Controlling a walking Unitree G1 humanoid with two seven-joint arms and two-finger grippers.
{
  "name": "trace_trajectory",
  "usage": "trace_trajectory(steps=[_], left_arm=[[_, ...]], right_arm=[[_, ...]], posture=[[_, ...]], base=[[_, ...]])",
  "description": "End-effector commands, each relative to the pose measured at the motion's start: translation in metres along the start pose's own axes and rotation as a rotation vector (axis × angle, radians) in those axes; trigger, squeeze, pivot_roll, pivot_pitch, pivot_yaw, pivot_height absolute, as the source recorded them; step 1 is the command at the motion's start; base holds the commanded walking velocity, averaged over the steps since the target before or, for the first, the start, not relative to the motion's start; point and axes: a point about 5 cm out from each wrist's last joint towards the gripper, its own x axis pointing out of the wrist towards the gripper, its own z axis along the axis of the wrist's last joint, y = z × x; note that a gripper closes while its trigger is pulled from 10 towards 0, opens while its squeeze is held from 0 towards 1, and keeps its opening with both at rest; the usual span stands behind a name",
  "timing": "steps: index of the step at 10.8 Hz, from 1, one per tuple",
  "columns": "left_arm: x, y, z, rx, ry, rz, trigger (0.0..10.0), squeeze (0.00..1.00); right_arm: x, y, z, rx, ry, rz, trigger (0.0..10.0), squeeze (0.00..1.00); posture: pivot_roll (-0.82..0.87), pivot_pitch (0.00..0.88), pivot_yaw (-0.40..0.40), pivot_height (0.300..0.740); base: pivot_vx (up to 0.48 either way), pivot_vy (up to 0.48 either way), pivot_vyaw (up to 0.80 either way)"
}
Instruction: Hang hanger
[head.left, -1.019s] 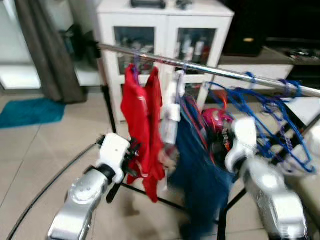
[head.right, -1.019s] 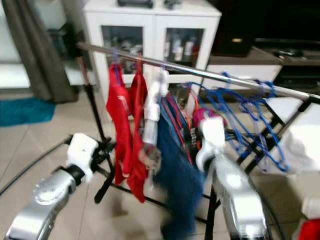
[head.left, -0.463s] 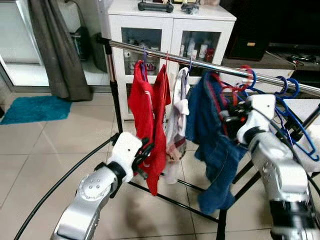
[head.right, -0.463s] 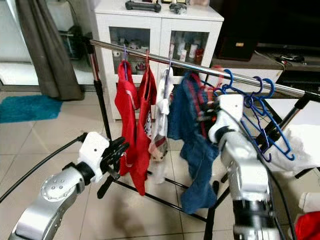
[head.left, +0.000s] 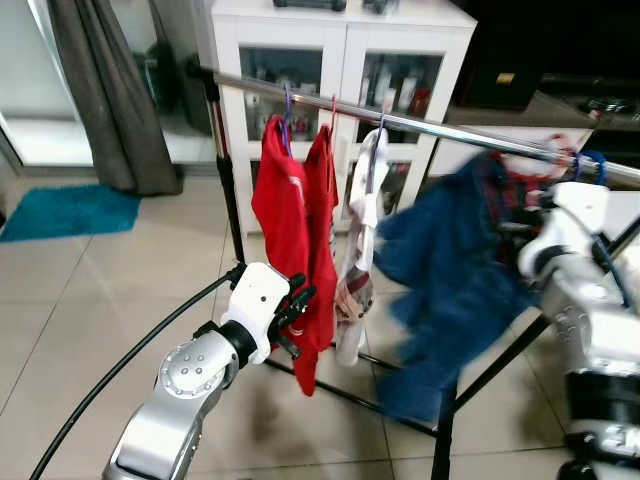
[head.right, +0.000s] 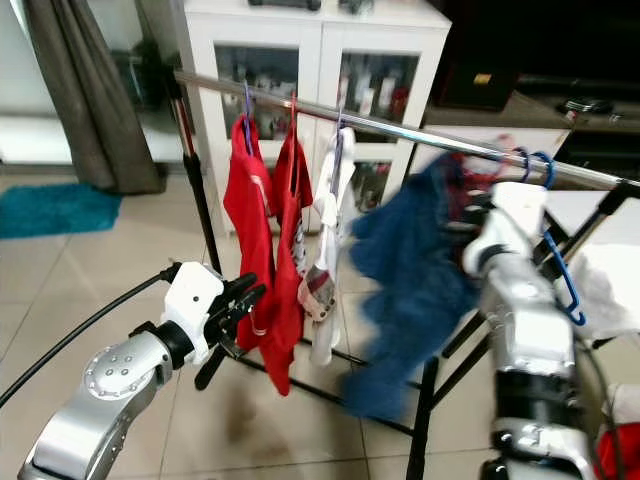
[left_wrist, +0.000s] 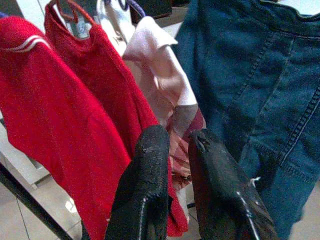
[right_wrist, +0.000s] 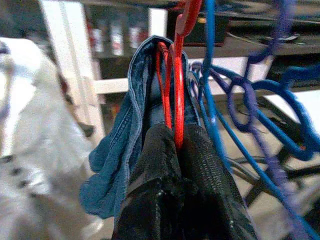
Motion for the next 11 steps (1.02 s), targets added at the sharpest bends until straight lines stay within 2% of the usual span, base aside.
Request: trace_trajectory(steps=[1,5,9,11], left_arm=[[0.000,-0.001,0.007,0.014,-0.020,-0.013,10.0,0.00],[0.001,-0.001,0.007,0.020,-0.023,-0.018,10.0,0.00],[0.000,-0.002,0.006,0.018,-0.022,-0.016,10.0,0.00],[0.002,-0.001,0.006,0.023,-0.019,-0.018,10.0,0.00]], right_arm=[[0.002,-0.016,0.015,-0.001,-0.063,-0.060,10.0,0.00],[-0.001,-0.065,0.021,0.008,-0.085,-0.228,10.0,0.00],[-0.010,-0.087,0.012,-0.038,-0.048,-0.309,10.0,0.00],[-0.013,-0.094,0.013,-0.091,-0.042,-0.338,10.0,0.00]], posture=[[0.02,0.000,-0.058,0.740],[0.01,0.000,-0.054,0.740],[0.01,0.000,-0.060,0.740],[0.01,0.000,-0.048,0.740]], base=[[0.000,0.000,0.00],[0.000,0.000,0.00],[0.000,0.000,0.00],[0.000,0.000,0.00]])
